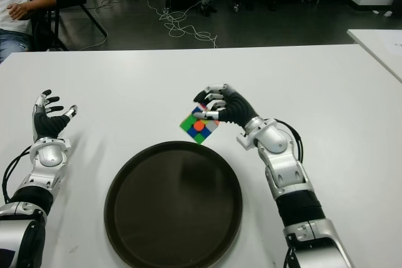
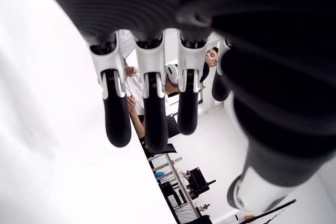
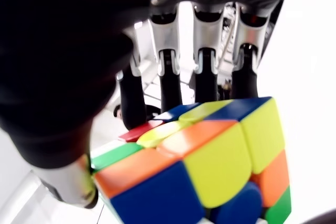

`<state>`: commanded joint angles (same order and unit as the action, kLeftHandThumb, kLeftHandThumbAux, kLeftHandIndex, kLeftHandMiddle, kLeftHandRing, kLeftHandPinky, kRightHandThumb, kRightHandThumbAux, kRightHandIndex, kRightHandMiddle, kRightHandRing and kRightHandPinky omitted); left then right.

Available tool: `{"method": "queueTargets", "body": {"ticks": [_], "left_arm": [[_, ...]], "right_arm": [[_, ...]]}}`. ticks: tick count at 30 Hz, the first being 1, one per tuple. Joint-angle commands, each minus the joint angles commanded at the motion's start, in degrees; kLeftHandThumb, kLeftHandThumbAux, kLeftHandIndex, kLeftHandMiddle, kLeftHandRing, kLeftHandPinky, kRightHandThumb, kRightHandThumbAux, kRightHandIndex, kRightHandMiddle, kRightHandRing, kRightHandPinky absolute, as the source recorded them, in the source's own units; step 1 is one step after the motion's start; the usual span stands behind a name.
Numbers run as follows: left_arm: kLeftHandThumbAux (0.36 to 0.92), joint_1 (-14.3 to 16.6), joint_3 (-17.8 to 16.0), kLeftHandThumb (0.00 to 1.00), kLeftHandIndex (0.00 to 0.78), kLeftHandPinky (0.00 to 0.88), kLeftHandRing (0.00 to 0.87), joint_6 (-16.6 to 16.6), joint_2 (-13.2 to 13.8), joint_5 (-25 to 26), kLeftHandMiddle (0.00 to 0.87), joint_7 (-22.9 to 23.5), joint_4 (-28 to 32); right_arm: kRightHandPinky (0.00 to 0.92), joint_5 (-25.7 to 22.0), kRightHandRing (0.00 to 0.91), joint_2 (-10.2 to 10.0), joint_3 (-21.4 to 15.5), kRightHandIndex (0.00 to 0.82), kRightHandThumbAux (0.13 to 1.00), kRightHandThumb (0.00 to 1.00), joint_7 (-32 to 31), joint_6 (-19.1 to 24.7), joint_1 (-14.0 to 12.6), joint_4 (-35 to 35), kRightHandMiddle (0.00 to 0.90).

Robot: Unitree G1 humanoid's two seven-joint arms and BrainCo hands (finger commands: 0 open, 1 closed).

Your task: Pick up the Rubik's Cube and put it in the plate

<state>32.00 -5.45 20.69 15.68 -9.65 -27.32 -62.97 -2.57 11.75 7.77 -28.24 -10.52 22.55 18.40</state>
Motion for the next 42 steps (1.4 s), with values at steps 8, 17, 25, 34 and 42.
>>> {"method": "queueTargets", "body": {"ticks": [8, 17, 25, 34, 42], "left_arm": [[0.751, -0.03, 0.21, 0.13, 0.142, 0.312, 0.25, 0.13, 0.2, -0.26, 0.213, 0.05, -0.15], [0.753, -0.35, 0.46, 0.13, 0.15, 0.332, 0.26, 0.57, 0.2, -0.49, 0.222, -0.02, 0.29], [0.744, -0.26, 0.36, 0.138, 0.159, 0.328, 0.276, 0.44, 0.2, -0.26, 0.235, 0.33, 0.34], [0.768, -0.24, 0.2, 0.11, 0.146, 0.401, 0.331, 0.66, -0.01, -0.05, 0.262, 0.28, 0.26], [0.763, -0.17, 0.2, 0.143, 0.146, 0.406, 0.32, -0.02, -0.06, -0.04, 0.254, 0.24, 0.36]], "right_arm": [[0.815, -0.17, 0.814, 0.1, 1.02, 0.623, 0.798, 0.176, -4.29, -3.45, -0.3, 1.93, 0.78], [0.804, 1.17, 0.809, 0.34, 3.26, 0.637, 0.818, 0.12, -6.99, -6.36, -1.01, 3.5, 0.776], [0.807, 0.73, 0.81, 0.53, 3.85, 0.634, 0.814, 0.128, -8.95, -8.62, -1.69, 3.5, 0.778], [0.819, 0.47, 0.82, 0.92, 4.37, 0.649, 0.81, 0.076, -10.73, -10.28, -2.45, 2.24, 0.787], [0.824, -0.42, 0.824, 1.2, 4.4, 0.663, 0.817, 0.084, -12.93, -11.3, -2.38, 2.36, 0.791]]}}
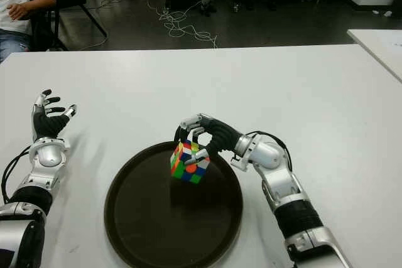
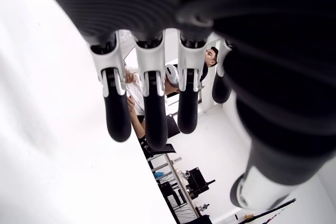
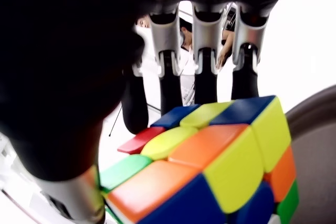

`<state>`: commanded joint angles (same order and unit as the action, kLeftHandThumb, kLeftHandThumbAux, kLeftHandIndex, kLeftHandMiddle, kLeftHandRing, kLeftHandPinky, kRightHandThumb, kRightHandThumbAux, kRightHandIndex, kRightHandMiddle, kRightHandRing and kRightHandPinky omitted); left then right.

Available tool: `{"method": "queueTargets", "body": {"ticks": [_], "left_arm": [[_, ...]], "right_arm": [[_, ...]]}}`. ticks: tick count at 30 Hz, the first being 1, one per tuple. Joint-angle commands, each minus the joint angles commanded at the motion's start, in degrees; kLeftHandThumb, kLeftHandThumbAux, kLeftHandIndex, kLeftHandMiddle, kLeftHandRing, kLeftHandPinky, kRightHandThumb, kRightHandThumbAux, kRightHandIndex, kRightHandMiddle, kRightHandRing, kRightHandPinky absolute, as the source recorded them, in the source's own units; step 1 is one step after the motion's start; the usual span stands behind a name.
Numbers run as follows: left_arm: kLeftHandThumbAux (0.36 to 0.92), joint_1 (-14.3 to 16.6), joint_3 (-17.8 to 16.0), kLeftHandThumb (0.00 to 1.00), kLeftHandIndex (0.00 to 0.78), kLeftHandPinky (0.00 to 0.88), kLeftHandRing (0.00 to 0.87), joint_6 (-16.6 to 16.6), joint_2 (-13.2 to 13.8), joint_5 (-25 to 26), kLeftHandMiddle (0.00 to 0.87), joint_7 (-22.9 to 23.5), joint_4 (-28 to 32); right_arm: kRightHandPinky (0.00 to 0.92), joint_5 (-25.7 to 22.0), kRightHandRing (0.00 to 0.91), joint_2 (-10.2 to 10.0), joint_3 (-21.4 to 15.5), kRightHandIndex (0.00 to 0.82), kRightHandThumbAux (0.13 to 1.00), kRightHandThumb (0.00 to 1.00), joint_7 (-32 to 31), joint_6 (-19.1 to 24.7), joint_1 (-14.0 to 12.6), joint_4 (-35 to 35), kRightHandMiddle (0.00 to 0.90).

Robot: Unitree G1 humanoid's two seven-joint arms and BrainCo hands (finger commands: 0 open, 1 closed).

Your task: Pick up the Rubik's Cube and put it in the plate

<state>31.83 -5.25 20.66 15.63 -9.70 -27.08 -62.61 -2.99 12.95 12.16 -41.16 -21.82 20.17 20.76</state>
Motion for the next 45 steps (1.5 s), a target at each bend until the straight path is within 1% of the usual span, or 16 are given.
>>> {"method": "queueTargets", "body": {"ticks": [2, 4, 6, 13, 20, 25, 27, 29, 30, 33, 34, 35, 36, 39, 41, 45], "left_arm": [[0.763, -0.03, 0.01, 0.137, 0.148, 0.4, 0.32, -0.02, 0.02, 0.03, 0.254, 0.17, 0.06], [0.768, -0.07, 0.03, 0.122, 0.151, 0.45, 0.338, 0.09, 0.03, 0.04, 0.259, 0.27, 0.11], [0.769, -0.06, 0.05, 0.118, 0.151, 0.429, 0.33, 0.18, 0.03, 0.01, 0.254, 0.27, 0.12], [0.759, 0.04, -0.25, 0.134, 0.144, 0.374, 0.286, 0.29, -0.1, 0.3, 0.232, 0.03, -0.15], [0.759, 0.08, -0.17, 0.122, 0.13, 0.347, 0.257, 0.07, -0.01, 0.21, 0.212, 0.11, -0.21], [0.765, 0.08, -0.33, 0.122, 0.128, 0.376, 0.279, 0.33, -0.1, 0.47, 0.223, 0.38, -0.23], [0.768, 0.13, -0.44, 0.125, 0.13, 0.355, 0.27, 0.41, -0.14, 0.55, 0.219, 0.25, -0.32], [0.767, 0.16, -0.51, 0.131, 0.132, 0.333, 0.257, 0.47, -0.12, 0.59, 0.213, 0.16, -0.48], [0.766, 0.17, -0.54, 0.133, 0.132, 0.324, 0.252, 0.48, -0.11, 0.6, 0.21, 0.13, -0.54], [0.765, 0.14, -0.58, 0.136, 0.133, 0.313, 0.245, 0.48, -0.12, 0.62, 0.207, 0.04, -0.64], [0.766, 0.14, -0.59, 0.128, 0.131, 0.309, 0.243, 0.48, -0.12, 0.62, 0.206, 0.01, -0.68], [0.768, 0.12, -0.57, 0.122, 0.13, 0.307, 0.241, 0.49, -0.13, 0.6, 0.205, 0.02, -0.69], [0.768, 0.11, -0.56, 0.116, 0.13, 0.336, 0.252, 0.51, -0.13, 0.58, 0.208, 0.03, -0.68], [0.77, 0.05, -0.46, 0.109, 0.132, 0.36, 0.27, 0.54, -0.11, 0.43, 0.217, -0.06, -0.58], [0.77, 0.04, -0.37, 0.109, 0.134, 0.362, 0.275, 0.47, -0.06, 0.28, 0.221, -0.2, -0.57], [0.774, 0.12, -0.26, 0.11, 0.133, 0.366, 0.277, 0.37, -0.03, 0.06, 0.223, -0.5, -0.63]], "right_arm": [[0.822, -0.39, 0.824, -0.01, -0.02, 0.664, 0.819, 0.087, -0.61, -0.05, -0.01, 0.02, 0.79], [0.823, -0.78, 0.824, 0.0, -0.04, 0.667, 0.819, 0.085, -1.21, 0.05, -0.09, -0.16, 0.788], [0.823, -0.61, 0.824, -0.01, -0.14, 0.669, 0.82, 0.083, -1.12, -0.23, -0.24, -0.34, 0.787], [0.808, 4.5, 0.814, 0.07, 0.06, 0.653, 0.816, 0.019, 4.5, -3.85, -1.44, -0.43, 0.776], [0.815, 4.5, 0.819, 0.21, 0.56, 0.64, 0.797, 0.015, 4.24, -4.78, -0.98, 0.84, 0.782], [0.814, 2.73, 0.818, 0.16, 0.67, 0.635, 0.793, 0.027, 2.67, -4.41, -0.75, 1.2, 0.782], [0.773, 2.03, 0.785, 0.01, 0.59, 0.611, 0.794, 0.014, 2.15, -4.17, -0.65, 1.25, 0.747], [0.686, 1.35, 0.713, -0.19, 0.46, 0.542, 0.775, 0.005, 1.76, -4.09, -0.51, 1.33, 0.66], [0.611, 1.06, 0.644, -0.27, 0.41, 0.48, 0.757, 0.003, 1.61, -4.1, -0.44, 1.37, 0.583], [0.495, 0.32, 0.536, -0.55, 0.24, 0.389, 0.736, 0.001, 1.38, -4.8, -0.38, 1.61, 0.47], [0.391, 0.13, 0.419, -0.64, 0.17, 0.289, 0.712, 0.0, 1.38, -5.15, -0.39, 1.72, 0.361], [0.324, -0.21, 0.343, -0.81, 0.07, 0.225, 0.697, 0.0, 1.31, -5.63, -0.3, 1.97, 0.291], [0.257, -0.43, 0.267, -0.92, 0.01, 0.164, 0.679, 0.0, 1.26, -5.94, -0.23, 2.15, 0.222], [0.156, -1.4, 0.143, -1.21, -0.22, 0.069, 0.641, 0.0, 0.77, -6.41, -0.02, 2.78, 0.111], [0.116, -2.07, 0.095, -1.42, -0.38, 0.035, 0.627, 0.0, 0.2, -6.57, 0.26, 3.33, 0.068], [0.049, -3.23, 0.021, -1.61, -0.57, 0.007, 0.606, 0.0, -1.22, -6.96, 0.92, 4.49, 0.014]]}}
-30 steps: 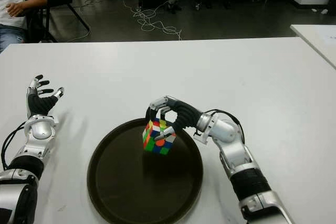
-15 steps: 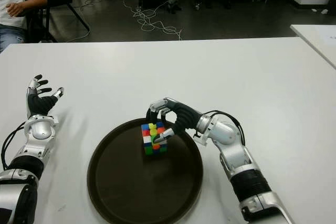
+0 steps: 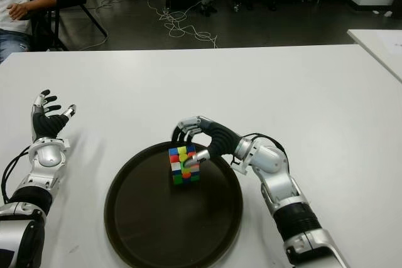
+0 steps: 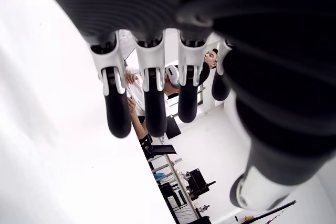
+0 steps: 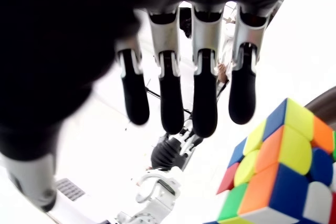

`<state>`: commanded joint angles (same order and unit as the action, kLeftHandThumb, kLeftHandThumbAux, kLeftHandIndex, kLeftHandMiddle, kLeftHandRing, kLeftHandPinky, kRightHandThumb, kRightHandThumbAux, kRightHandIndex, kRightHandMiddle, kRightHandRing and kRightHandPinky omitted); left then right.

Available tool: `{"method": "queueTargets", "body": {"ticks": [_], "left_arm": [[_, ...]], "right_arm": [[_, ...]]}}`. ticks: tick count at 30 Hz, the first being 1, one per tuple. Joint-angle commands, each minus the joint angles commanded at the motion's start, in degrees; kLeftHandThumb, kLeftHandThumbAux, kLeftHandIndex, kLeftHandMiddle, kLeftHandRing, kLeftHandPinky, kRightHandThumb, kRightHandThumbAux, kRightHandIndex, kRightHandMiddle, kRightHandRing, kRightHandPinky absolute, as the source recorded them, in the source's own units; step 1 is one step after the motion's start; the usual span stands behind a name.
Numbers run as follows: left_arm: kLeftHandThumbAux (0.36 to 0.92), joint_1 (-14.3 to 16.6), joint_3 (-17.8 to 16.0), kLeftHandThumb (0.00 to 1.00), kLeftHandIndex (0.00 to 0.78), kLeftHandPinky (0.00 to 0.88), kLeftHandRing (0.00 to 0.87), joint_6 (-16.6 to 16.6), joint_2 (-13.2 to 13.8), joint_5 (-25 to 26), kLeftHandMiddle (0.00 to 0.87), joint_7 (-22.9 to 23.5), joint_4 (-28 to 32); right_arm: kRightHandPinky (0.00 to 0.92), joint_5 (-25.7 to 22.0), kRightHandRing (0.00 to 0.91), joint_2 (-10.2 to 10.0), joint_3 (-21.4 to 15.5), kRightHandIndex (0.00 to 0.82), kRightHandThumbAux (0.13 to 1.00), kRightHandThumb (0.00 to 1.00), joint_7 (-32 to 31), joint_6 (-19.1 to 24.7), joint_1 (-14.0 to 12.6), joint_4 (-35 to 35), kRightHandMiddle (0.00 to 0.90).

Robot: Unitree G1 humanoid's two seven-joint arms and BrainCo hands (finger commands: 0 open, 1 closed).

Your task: Pick up the Rubik's Cube and put it in the plate

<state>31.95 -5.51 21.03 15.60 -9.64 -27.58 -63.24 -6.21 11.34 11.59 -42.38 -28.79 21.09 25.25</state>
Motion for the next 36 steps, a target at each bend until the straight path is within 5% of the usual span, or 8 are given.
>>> {"method": "queueTargets", "body": {"ticks": [13, 21, 27, 31, 36], "left_arm": [[0.765, 0.05, -0.09, 0.112, 0.137, 0.339, 0.266, 0.12, -0.01, 0.17, 0.221, 0.33, -0.11], [0.775, 0.12, -0.16, 0.118, 0.129, 0.464, 0.346, 0.0, -0.07, 0.33, 0.248, 0.49, -0.28], [0.766, 0.06, -0.41, 0.133, 0.132, 0.406, 0.31, 0.1, -0.16, 0.68, 0.238, 0.69, -0.23], [0.766, 0.0, -0.45, 0.125, 0.126, 0.401, 0.301, 0.08, -0.24, 0.84, 0.234, 1.0, -0.06], [0.772, -0.02, -0.51, 0.124, 0.124, 0.4, 0.292, 0.11, -0.32, 0.95, 0.227, 0.88, -0.09]], "right_arm": [[0.002, -1.79, 0.0, -1.2, -1.28, 0.0, 0.641, 0.0, -2.2, -4.24, 1.5, 3.93, 0.0], [0.0, -1.47, 0.0, -1.4, -2.58, 0.0, 0.672, 0.0, -1.7, -6.57, 3.88, 8.1, 0.0], [0.008, -1.27, 0.0, -1.21, -5.08, 0.0, 0.718, 0.0, 0.47, -9.13, 6.7, 11.84, 0.0], [0.014, -1.97, 0.0, 1.66, -9.08, 0.0, 0.747, 0.0, 1.52, -10.28, 12.37, 19.23, 0.0], [0.01, -1.64, 0.0, 4.6, -12.63, 0.0, 0.756, 0.0, 4.16, -9.57, 15.19, 22.33, 0.0]]}}
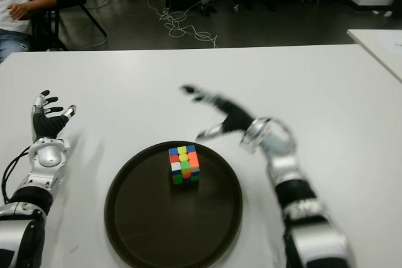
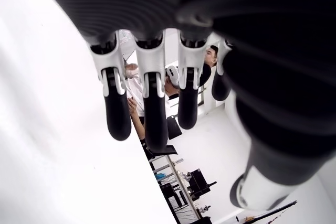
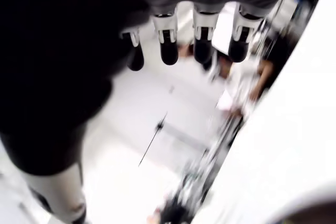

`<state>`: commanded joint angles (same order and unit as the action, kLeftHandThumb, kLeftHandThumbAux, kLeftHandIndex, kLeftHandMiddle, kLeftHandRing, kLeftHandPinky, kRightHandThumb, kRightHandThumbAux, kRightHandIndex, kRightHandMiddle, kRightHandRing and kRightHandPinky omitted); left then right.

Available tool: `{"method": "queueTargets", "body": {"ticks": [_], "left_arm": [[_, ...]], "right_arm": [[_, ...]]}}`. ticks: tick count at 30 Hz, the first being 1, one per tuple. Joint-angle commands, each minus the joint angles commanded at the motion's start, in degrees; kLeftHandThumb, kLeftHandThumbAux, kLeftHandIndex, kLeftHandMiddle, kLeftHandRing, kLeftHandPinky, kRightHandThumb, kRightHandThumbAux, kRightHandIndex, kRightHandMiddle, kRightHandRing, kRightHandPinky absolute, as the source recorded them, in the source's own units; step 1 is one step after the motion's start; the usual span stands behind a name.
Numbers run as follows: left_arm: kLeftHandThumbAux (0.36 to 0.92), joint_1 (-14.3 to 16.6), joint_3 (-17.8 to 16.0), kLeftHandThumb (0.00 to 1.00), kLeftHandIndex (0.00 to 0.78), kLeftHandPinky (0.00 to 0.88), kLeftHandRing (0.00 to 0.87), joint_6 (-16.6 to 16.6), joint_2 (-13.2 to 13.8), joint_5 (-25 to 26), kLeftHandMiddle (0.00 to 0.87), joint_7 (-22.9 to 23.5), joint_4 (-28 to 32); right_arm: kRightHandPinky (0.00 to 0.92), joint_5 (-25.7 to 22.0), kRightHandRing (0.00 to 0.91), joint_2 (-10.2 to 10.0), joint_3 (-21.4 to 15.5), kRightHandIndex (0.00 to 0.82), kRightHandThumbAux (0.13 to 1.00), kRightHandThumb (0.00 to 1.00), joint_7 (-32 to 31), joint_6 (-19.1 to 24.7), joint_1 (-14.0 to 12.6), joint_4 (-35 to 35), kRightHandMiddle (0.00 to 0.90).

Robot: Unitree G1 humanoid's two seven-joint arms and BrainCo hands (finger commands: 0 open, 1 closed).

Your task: Pick up the Rubik's Cube and put it in the plate

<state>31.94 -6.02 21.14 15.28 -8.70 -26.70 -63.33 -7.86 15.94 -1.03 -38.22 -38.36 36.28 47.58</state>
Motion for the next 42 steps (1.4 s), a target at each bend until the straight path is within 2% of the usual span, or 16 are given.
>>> {"method": "queueTargets", "body": {"ticks": [2, 6, 10, 17, 20, 23, 30, 33, 38, 42], "left_arm": [[0.772, 0.0, -0.01, 0.128, 0.125, 0.39, 0.286, 0.05, -0.02, 0.03, 0.224, -0.05, -0.04], [0.778, 0.09, -0.02, 0.125, 0.125, 0.372, 0.27, 0.34, 0.11, 0.03, 0.217, -0.13, -0.34], [0.781, 0.09, 0.16, 0.111, 0.126, 0.335, 0.248, 0.49, 0.33, -0.27, 0.206, -0.42, -0.52], [0.768, 0.0, 0.2, 0.126, 0.135, 0.325, 0.236, 0.36, 0.68, -0.32, 0.199, -0.18, -0.82], [0.764, -0.01, 0.28, 0.125, 0.134, 0.319, 0.232, 0.23, 0.83, -0.38, 0.196, -0.03, -0.81], [0.762, 0.01, 0.37, 0.12, 0.13, 0.301, 0.224, 0.09, 0.91, -0.44, 0.192, 0.16, -0.72], [0.765, -0.03, 0.44, 0.145, 0.14, 0.34, 0.246, 0.19, 0.95, -0.49, 0.206, 0.54, -0.48], [0.758, -0.01, 0.36, 0.154, 0.147, 0.329, 0.246, 0.41, 1.02, -0.38, 0.205, 0.86, -0.68], [0.751, -0.12, 0.07, 0.159, 0.154, 0.304, 0.238, 1.06, 0.98, -0.07, 0.204, 1.2, -0.88], [0.749, -0.18, -0.1, 0.178, 0.173, 0.334, 0.253, 1.97, 0.93, 0.11, 0.216, 1.5, -0.97]], "right_arm": [[0.005, 0.24, 0.0, 0.29, -0.46, 0.0, 0.755, 0.0, 0.29, -0.05, 0.58, 0.79, 0.0], [0.0, 2.92, 0.0, 1.58, -2.35, 0.0, 0.736, 0.0, 7.29, -0.99, 4.99, 11.26, 0.0], [0.0, 7.52, 0.0, 2.99, -2.42, 0.0, 0.733, 0.0, 21.12, -0.17, 6.64, 20.78, 0.0], [0.0, 11.9, 0.0, 4.26, -1.78, 0.0, 0.728, 0.0, 34.73, 0.52, 6.39, 23.97, 0.002], [0.0, 13.81, 0.001, 4.14, -1.25, 0.011, 0.736, 0.0, 38.91, 1.78, 7.04, 25.16, 0.018], [0.008, 15.59, 0.013, 3.31, -0.82, 0.026, 0.755, 0.0, 44.08, 4.85, 7.25, 26.53, 0.033], [0.018, 16.39, 0.042, 2.7, -1.56, 0.057, 0.769, 0.0, 48.47, 11.0, 8.47, 27.78, 0.059], [0.022, 16.35, 0.048, 2.56, -2.02, 0.07, 0.752, 0.0, 49.51, 14.37, 9.42, 28.16, 0.064], [0.016, 16.33, 0.038, 2.0, -2.4, 0.072, 0.738, 0.0, 50.85, 17.0, 9.59, 28.09, 0.051], [0.009, 15.98, 0.024, 1.63, -2.83, 0.07, 0.738, 0.0, 51.3, 18.69, 9.81, 28.05, 0.035]]}}
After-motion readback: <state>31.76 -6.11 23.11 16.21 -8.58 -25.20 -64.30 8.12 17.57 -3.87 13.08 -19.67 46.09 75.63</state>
